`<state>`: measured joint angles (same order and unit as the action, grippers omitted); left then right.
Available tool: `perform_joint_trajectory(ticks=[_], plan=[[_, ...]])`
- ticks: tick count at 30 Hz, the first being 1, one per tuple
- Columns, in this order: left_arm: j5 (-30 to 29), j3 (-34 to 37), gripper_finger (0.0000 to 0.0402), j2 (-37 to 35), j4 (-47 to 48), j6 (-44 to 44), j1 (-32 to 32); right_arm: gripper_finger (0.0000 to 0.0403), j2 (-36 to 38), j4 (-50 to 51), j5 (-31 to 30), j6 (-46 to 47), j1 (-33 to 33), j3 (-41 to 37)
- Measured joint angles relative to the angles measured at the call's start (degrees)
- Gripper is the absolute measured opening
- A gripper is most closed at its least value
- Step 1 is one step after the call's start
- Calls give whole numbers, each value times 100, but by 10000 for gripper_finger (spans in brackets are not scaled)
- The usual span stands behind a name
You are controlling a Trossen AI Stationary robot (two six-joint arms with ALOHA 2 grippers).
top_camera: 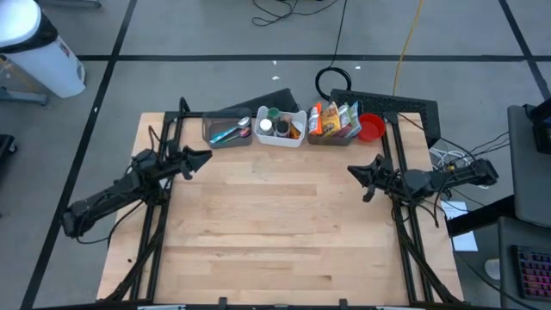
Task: Pick & Place Food Item
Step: Return to Home Position
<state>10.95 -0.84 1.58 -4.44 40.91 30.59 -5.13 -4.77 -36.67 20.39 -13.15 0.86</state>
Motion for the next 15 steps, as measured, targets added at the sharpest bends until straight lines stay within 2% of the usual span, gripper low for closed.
perform_joint_trajectory(ticks=[6, 10, 15], plan=[[-189, -7, 163, 90, 241, -314, 2, 0, -2, 19, 63, -358, 121, 0], [-382, -7, 163, 273, 272, -773, 0, 0, -2, 15, -222, -789, 118, 0], [-365, -7, 163, 661, 273, -1486, 0, 0, -2, -51, -260, -807, 118, -2]])
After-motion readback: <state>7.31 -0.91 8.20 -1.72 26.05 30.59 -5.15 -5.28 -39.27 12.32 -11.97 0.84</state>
